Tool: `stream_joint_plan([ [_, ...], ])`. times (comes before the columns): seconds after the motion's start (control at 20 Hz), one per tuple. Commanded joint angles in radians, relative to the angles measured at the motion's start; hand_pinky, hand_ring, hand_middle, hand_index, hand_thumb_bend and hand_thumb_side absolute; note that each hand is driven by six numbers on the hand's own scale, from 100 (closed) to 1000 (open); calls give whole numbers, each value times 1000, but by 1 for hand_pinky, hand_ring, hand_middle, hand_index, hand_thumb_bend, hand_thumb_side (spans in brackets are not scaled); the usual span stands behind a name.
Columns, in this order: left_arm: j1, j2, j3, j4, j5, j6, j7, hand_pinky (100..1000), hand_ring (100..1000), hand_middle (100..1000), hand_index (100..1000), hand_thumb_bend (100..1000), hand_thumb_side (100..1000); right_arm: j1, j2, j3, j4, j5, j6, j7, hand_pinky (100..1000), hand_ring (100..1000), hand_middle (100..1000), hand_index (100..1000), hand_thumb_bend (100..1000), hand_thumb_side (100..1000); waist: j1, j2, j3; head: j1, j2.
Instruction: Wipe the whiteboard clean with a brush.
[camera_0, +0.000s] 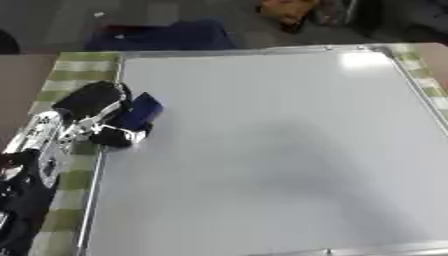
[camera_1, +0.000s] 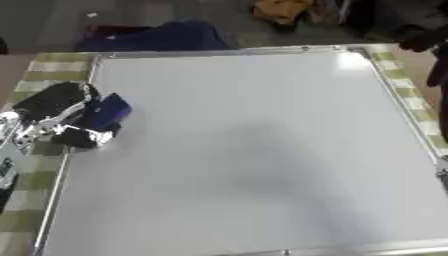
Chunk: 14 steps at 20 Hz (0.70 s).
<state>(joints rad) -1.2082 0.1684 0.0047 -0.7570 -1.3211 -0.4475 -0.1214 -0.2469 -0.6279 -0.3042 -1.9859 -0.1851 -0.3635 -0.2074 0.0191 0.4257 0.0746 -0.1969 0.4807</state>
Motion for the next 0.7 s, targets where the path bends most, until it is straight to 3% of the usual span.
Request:
stream_joint_plan([
  [0.05, -7, 7, -2, 18, -22, 3, -3, 596, 432, 198, 142, 100, 472, -10, -20, -9, -14, 5, -3, -1, 734, 580, 453, 260, 212, 954, -4, -13, -5, 1, -14],
  [0.7, 2, -61, -50, -26, -15, -65, -32, 590, 427, 193, 141, 100, 479, -16, -19, -9, -14, -5, 2, 0, 734, 580, 453, 261, 211, 954, -2, -19, -10, 6, -9],
])
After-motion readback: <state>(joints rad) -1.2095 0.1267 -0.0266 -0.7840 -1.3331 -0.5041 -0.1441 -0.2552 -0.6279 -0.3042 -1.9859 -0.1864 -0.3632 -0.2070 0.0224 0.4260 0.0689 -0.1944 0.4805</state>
